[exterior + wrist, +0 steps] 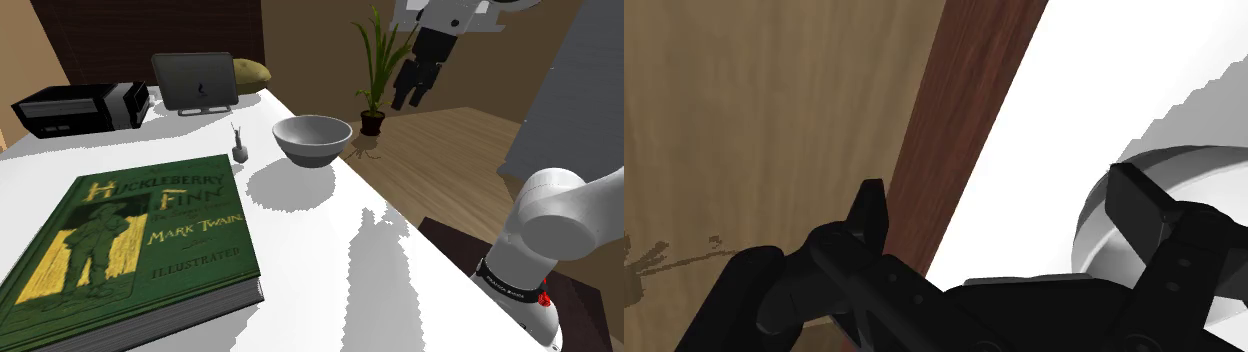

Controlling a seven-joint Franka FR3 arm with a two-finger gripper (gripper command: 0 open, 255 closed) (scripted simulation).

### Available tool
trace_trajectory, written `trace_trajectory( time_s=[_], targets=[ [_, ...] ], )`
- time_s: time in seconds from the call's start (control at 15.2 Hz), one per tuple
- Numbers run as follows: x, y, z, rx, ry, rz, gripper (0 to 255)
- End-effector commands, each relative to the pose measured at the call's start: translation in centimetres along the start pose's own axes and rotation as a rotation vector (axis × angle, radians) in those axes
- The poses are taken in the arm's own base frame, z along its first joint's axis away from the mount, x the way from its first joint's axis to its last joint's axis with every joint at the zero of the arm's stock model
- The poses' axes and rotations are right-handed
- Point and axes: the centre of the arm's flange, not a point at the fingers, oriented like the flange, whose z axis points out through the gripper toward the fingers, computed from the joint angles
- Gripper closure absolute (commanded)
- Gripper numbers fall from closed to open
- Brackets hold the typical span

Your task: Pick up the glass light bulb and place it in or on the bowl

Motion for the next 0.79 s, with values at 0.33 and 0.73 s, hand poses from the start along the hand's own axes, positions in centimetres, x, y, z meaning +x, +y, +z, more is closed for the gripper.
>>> trace_trajectory(
  time_s=[0.33, 0.73],
  targets=[
    [2.8, -4.8, 2.8, 0.015, 0.029, -0.008, 0],
    [6.3, -10.6, 5.9, 0.034, 0.063, -0.018, 0]
  ],
)
